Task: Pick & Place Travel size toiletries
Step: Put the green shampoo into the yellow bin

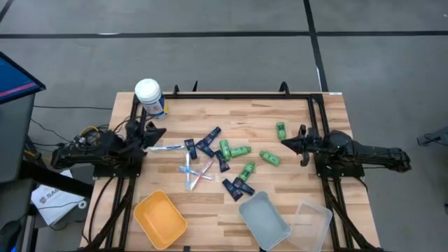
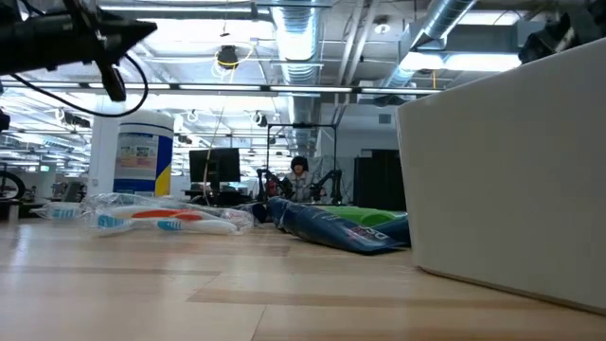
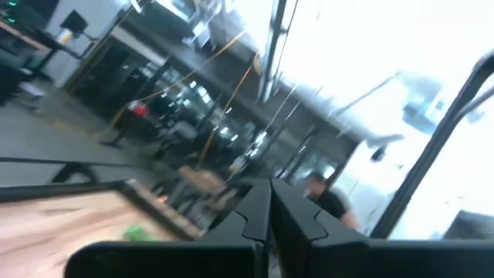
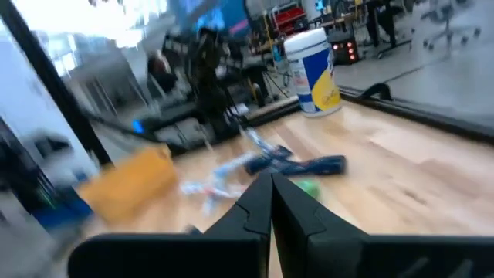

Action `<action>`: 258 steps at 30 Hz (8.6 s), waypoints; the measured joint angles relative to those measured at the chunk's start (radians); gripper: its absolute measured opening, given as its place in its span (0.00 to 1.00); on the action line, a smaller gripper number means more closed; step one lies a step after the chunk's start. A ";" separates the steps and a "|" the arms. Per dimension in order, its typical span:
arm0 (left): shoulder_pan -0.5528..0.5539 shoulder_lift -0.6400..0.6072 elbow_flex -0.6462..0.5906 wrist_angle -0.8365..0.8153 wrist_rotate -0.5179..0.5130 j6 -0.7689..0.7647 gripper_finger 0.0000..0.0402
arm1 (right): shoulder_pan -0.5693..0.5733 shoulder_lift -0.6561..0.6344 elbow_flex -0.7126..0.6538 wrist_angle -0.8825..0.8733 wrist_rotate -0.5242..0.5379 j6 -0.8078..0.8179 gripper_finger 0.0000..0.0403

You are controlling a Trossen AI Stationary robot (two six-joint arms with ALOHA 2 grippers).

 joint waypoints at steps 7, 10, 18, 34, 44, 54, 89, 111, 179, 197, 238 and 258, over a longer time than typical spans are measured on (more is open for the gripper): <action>0.000 0.006 0.000 0.110 0.046 -0.078 0.00 | -0.015 0.001 0.000 0.096 0.015 0.231 0.00; 0.000 0.015 0.000 0.110 0.048 -0.078 0.00 | -0.022 0.002 0.003 0.201 0.050 0.285 0.00; 0.000 0.015 0.000 0.108 0.048 -0.022 0.00 | -0.032 0.164 0.243 0.011 0.071 0.118 0.19; 0.000 0.015 0.000 0.108 0.051 -0.021 0.00 | -0.017 1.184 0.849 -0.379 0.085 -0.237 0.57; 0.000 0.015 0.000 0.107 0.051 -0.021 0.00 | -0.017 1.622 1.159 -0.544 -0.039 -0.513 0.59; 0.000 0.044 0.000 0.105 0.048 -0.012 0.00 | -0.006 1.854 1.287 -0.684 -0.046 -0.617 0.59; 0.000 0.205 0.000 0.180 0.046 -0.019 0.00 | -0.085 1.934 1.275 -0.732 -0.056 -0.699 0.02; 0.000 0.205 0.000 0.189 0.043 -0.021 0.00 | -0.128 1.866 1.280 -0.708 -0.037 -0.956 0.57; -0.002 0.309 0.000 0.232 0.082 -0.052 0.55 | -0.158 2.035 1.386 -0.615 -0.121 -0.967 0.65; -0.002 0.311 0.000 0.238 0.082 -0.078 0.64 | -0.153 2.081 1.388 -0.644 -0.125 -0.841 0.37; 0.012 1.012 0.439 0.283 0.086 0.384 0.66 | -0.050 1.655 1.388 -0.089 -0.276 -0.456 0.39; 0.077 1.120 0.550 0.421 0.319 0.418 0.66 | -0.023 1.655 1.388 -0.044 -0.304 -0.437 0.39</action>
